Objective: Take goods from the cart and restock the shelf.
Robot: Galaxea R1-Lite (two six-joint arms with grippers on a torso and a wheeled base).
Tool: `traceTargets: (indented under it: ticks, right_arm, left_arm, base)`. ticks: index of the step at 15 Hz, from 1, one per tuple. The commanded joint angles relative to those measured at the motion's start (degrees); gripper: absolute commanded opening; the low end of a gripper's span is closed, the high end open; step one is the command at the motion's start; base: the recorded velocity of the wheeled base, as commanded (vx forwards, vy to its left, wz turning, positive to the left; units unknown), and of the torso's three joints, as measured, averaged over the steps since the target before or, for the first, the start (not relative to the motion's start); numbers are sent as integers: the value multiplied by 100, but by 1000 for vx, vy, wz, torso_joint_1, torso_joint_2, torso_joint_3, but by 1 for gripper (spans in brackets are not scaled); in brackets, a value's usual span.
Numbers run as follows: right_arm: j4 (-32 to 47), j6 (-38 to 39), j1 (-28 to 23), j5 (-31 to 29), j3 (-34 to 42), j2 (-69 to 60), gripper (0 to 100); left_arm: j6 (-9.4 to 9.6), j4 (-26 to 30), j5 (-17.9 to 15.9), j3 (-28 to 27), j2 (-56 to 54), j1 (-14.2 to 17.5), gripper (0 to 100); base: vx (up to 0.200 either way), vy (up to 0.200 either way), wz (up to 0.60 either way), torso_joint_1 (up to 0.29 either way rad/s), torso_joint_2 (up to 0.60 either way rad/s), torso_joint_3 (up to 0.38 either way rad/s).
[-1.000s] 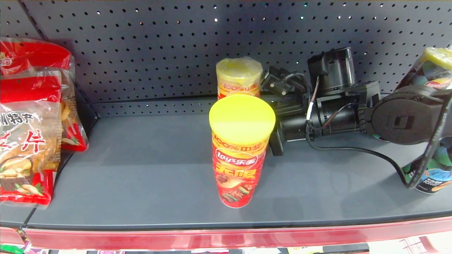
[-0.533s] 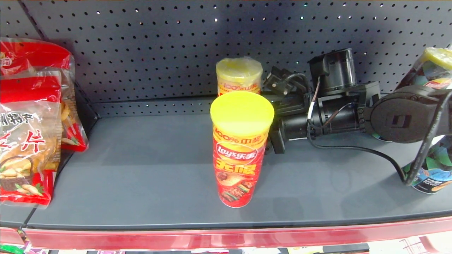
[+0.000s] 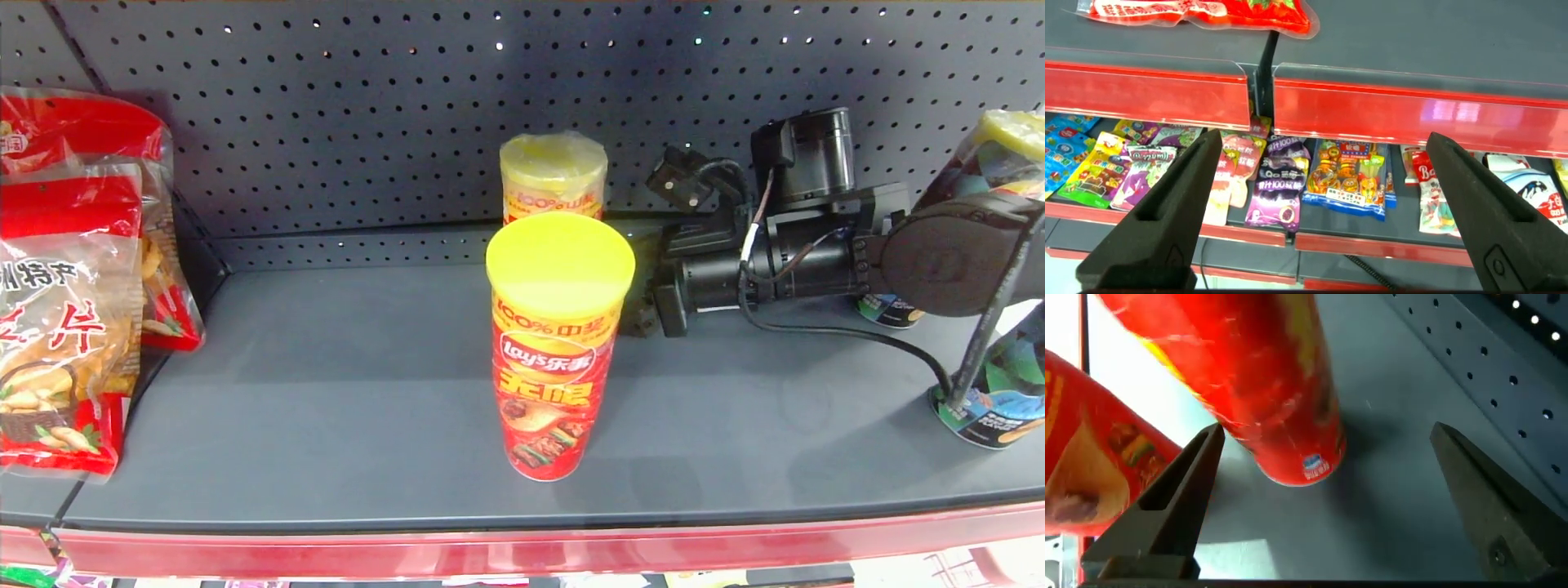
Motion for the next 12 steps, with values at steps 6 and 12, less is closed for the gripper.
traceTargets:
  ticks: [6, 12]
  right_arm:
    - [-1, -122, -396, 49, 1117, -999, 100]
    - [7, -122, -291, 49, 1609, -1491, 100]
  left_arm:
    - [-1, -1, 1, 0, 9, 3, 100]
    - [-1, -1, 1, 0, 9, 3, 100]
  base:
    - [0, 0, 0, 0, 0, 0]
    - [0, 0, 0, 0, 0, 0]
